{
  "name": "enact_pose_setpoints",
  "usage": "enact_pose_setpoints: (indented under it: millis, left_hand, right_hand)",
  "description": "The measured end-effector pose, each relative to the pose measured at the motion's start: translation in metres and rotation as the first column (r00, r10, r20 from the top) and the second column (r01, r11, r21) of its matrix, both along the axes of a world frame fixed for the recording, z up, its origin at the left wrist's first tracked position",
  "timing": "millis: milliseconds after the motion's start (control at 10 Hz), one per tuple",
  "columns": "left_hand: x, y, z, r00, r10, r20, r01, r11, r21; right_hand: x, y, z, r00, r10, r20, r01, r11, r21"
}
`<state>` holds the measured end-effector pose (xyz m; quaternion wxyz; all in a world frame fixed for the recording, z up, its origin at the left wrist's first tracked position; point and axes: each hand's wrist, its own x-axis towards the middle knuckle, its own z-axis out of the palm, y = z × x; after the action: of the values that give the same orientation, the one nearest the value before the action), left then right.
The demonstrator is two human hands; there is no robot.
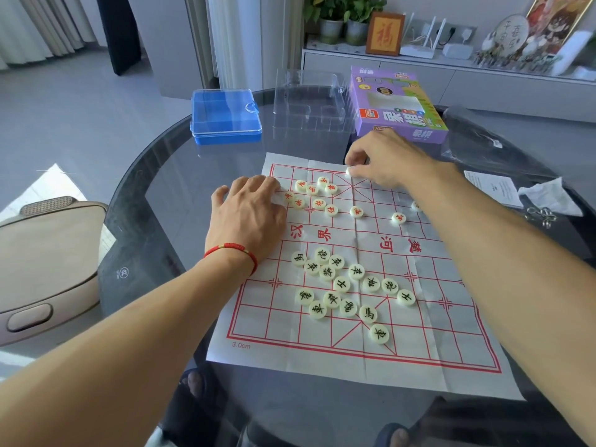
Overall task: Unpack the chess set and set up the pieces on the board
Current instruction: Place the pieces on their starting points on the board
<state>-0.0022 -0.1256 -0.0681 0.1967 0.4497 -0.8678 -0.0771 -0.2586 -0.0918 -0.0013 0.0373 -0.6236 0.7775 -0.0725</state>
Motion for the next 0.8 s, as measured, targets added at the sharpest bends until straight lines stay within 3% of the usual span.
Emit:
enact_pose_setpoints:
  millis: [700,800]
  left_hand:
    - [0.0,0.001,0.002,1.0,0.003,-0.005,-0.002,1.0,0.011]
    - [0.0,0.001,0.001,1.0,0.001,-0.006,-0.001,1.0,0.01]
  right_hand:
    - [0.011,0.001,0.007,0.995,0.061,-0.078,-0.067,0.995,-0.08]
    - [0.022,0.005,0.012,0.994,0.104,-0.039,-0.105,0.994,-0.029]
